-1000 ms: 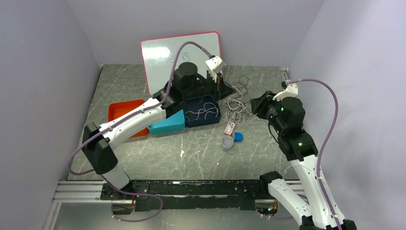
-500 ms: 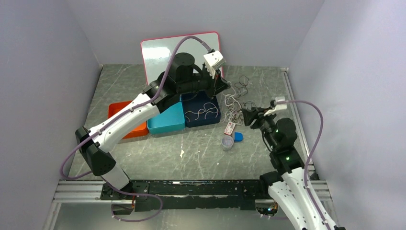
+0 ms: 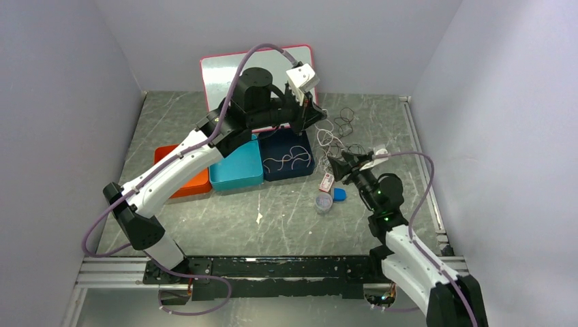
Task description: Untangle the cables
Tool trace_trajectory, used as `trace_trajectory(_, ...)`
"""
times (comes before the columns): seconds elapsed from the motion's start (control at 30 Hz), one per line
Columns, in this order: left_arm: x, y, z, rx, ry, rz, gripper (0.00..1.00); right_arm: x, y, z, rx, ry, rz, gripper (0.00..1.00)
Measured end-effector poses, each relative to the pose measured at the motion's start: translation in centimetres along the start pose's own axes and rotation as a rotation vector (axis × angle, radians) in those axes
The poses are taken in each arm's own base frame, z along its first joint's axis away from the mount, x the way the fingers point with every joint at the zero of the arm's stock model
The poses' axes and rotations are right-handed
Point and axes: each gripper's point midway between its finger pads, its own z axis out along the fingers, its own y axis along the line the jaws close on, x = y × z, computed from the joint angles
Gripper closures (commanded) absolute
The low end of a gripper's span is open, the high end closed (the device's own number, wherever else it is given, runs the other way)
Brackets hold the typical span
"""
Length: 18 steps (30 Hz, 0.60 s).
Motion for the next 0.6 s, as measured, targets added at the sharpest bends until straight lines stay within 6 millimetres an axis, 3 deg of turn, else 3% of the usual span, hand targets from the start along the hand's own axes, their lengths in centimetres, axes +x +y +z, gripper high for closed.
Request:
trace_trajectory(0.3,-0.1,0.0,-0.1,0.0,0.001,-0.004,0.93,2.4,-0.3,2.6,-0.023,0.016,-0.03,0.45)
trace_trajectory(0.6,-2.6,-0.6,-1.1,0.005,-0.046,0.001,0.93,4.8,-1.6,5.4,0.004,0.051,-0.03,0.5)
